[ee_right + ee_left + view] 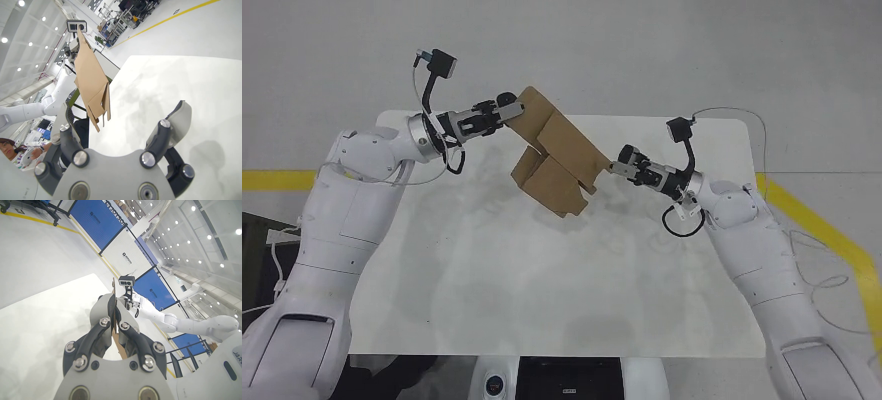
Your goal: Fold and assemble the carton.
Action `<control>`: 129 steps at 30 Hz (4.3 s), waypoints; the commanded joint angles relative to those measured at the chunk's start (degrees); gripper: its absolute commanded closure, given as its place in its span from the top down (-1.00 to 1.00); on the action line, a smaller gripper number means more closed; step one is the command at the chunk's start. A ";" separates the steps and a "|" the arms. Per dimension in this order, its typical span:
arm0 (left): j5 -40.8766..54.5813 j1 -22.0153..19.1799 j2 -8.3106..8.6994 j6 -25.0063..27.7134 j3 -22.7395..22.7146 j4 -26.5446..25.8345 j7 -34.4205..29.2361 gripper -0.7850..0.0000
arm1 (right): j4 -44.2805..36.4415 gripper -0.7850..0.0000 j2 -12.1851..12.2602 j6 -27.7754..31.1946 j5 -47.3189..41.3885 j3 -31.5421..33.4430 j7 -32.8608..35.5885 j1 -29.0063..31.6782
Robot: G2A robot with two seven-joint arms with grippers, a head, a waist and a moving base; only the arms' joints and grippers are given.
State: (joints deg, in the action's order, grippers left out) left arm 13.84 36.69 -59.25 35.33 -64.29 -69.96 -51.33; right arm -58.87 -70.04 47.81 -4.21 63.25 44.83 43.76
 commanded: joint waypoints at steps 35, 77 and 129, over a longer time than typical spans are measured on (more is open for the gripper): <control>3.65 0.08 0.73 -1.24 -3.99 1.78 -1.51 1.00 | 2.04 -1.00 0.05 1.96 -25.65 -12.72 9.70 -4.56; -0.37 10.00 1.58 0.60 -6.21 -4.91 1.94 1.00 | 14.92 -1.00 -4.98 -7.98 -28.93 -14.63 2.16 -12.10; 3.62 13.21 -0.17 -8.29 -3.10 -5.44 6.16 -1.00 | 5.05 -0.56 -7.45 -18.16 -22.90 -11.76 -6.08 -7.09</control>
State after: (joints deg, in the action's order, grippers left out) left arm 17.42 49.91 -59.40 27.07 -67.39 -75.45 -45.13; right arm -53.77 -77.46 29.68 -27.03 51.43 38.59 36.62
